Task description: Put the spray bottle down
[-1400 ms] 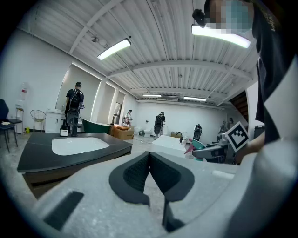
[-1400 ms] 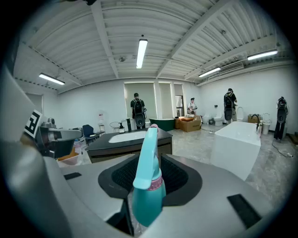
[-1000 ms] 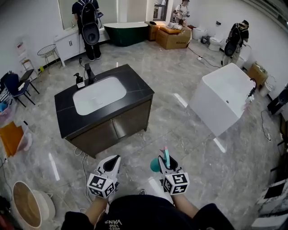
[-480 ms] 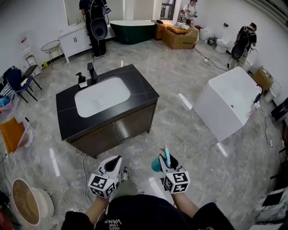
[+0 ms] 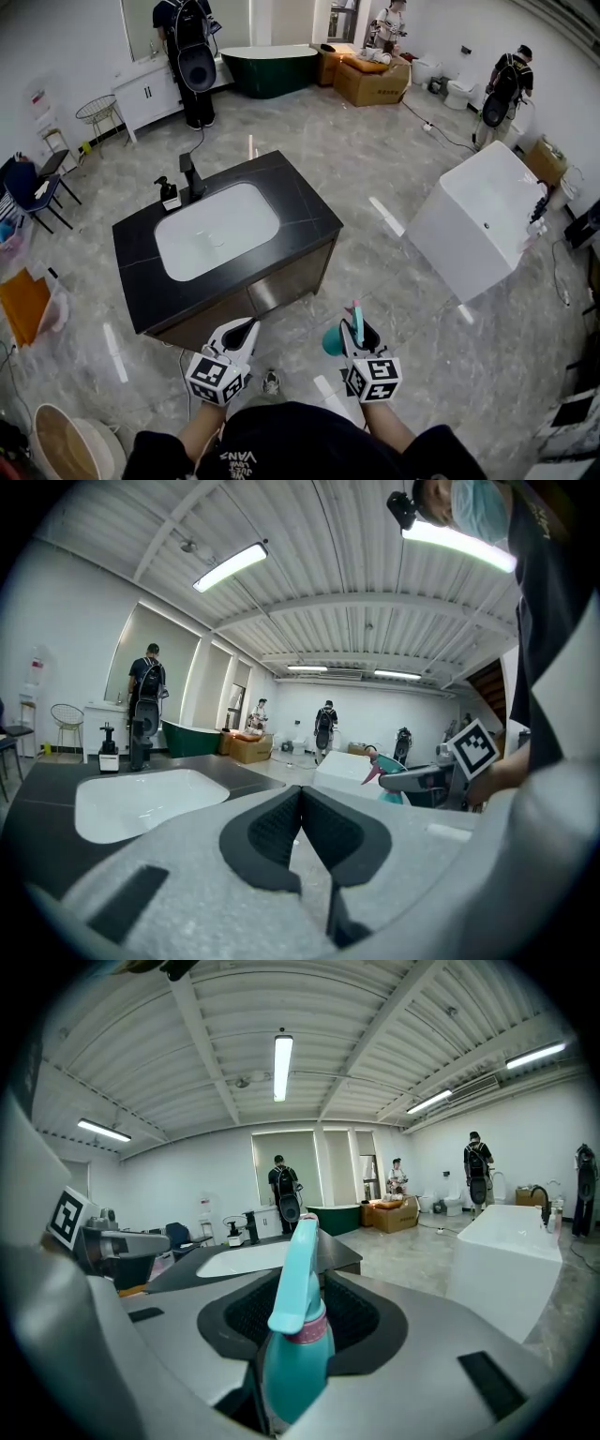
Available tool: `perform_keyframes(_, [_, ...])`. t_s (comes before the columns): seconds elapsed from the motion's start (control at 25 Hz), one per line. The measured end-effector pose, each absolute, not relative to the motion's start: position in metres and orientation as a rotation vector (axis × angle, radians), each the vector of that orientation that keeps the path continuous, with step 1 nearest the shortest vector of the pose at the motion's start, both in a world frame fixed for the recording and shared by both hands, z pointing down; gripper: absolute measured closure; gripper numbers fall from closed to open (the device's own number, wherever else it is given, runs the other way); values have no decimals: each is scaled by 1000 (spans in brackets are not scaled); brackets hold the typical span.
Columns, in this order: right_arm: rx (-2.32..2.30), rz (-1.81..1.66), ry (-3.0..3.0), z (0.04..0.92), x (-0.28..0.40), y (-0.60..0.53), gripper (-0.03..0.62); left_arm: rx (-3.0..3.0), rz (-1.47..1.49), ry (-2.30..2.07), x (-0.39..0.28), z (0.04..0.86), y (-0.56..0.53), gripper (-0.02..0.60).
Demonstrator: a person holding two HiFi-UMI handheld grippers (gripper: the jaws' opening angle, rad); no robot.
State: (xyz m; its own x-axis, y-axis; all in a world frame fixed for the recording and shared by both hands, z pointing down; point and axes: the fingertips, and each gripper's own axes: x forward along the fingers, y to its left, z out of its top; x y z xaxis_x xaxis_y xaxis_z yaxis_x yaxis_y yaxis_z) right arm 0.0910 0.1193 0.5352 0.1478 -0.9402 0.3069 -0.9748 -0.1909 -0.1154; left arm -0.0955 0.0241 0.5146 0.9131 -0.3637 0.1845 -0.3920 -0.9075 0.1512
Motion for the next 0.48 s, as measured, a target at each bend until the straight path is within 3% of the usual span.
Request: perform_keyframes(0.48, [2400,438,-1839,527,101,31,451,2914,247,-466,-89,519,-73,571])
